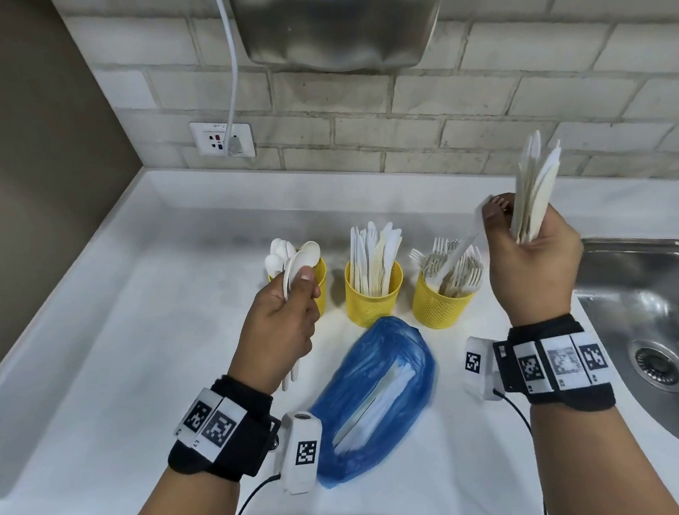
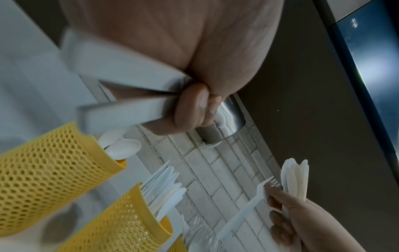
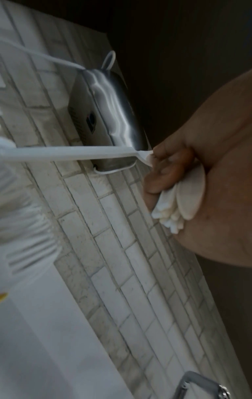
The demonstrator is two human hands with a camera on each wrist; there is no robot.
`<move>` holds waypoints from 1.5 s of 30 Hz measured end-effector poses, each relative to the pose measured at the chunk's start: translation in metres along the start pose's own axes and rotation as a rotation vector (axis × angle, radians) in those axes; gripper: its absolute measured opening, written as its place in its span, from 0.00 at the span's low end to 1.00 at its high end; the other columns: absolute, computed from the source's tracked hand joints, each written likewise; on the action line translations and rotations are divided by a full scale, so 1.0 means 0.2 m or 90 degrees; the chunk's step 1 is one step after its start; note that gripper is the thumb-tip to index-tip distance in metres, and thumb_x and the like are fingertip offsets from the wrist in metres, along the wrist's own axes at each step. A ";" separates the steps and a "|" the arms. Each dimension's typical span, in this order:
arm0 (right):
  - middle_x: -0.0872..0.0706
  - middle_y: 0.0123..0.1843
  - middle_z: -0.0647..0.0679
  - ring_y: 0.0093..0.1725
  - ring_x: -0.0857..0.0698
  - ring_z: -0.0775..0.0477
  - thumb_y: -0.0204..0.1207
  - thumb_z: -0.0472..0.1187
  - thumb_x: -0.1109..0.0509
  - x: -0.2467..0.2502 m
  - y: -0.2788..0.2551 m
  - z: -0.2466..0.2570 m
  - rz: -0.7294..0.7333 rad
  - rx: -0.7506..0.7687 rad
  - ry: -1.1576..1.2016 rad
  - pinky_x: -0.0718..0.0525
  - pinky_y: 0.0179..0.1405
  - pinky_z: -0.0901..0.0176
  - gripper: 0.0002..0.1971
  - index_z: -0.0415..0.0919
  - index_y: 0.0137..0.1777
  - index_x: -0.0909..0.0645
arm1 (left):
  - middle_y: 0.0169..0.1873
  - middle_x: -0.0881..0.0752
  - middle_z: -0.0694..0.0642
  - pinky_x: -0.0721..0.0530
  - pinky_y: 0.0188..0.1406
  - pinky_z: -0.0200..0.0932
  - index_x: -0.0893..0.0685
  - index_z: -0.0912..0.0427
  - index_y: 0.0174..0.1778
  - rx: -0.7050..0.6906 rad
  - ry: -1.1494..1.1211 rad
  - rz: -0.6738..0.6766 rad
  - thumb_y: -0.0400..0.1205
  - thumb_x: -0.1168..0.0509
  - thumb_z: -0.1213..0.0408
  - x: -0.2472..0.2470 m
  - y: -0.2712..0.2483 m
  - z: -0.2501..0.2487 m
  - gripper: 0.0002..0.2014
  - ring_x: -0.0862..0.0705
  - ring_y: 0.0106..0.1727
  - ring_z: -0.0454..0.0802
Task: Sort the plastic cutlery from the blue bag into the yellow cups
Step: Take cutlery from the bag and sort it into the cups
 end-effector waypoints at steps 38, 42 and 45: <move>0.09 0.33 0.45 0.37 0.09 0.46 0.78 0.45 0.21 -0.42 -0.56 0.19 0.574 -0.111 0.182 0.12 0.47 0.48 0.05 0.46 0.44 0.12 | 0.44 0.09 0.36 0.18 0.49 0.28 0.20 0.43 0.59 -0.147 0.017 0.031 0.92 0.50 0.49 -0.11 -0.05 -0.14 0.14 0.12 0.51 0.33; 0.07 0.38 0.51 0.41 0.08 0.53 0.79 0.39 0.20 -0.43 -0.56 0.18 0.582 -0.138 0.219 0.10 0.48 0.53 0.06 0.51 0.43 0.12 | 0.50 0.08 0.33 0.19 0.55 0.24 0.18 0.39 0.60 -0.124 0.006 0.010 0.92 0.50 0.47 -0.09 -0.05 -0.13 0.15 0.12 0.57 0.31; 0.13 0.32 0.55 0.28 0.17 0.62 0.80 0.35 0.22 -0.43 -0.56 0.18 0.613 -0.173 0.263 0.23 0.31 0.76 0.06 0.43 0.43 0.14 | 0.57 0.09 0.37 0.20 0.70 0.39 0.16 0.34 0.63 -0.098 0.018 0.011 0.86 0.48 0.35 -0.07 -0.05 -0.10 0.19 0.14 0.65 0.37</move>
Point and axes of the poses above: each hand's wrist, its own y-axis towards the middle knuckle, its own x-axis out of the back of the hand, z = x × y, the point moved 3 cm from there along y, towards the middle knuckle
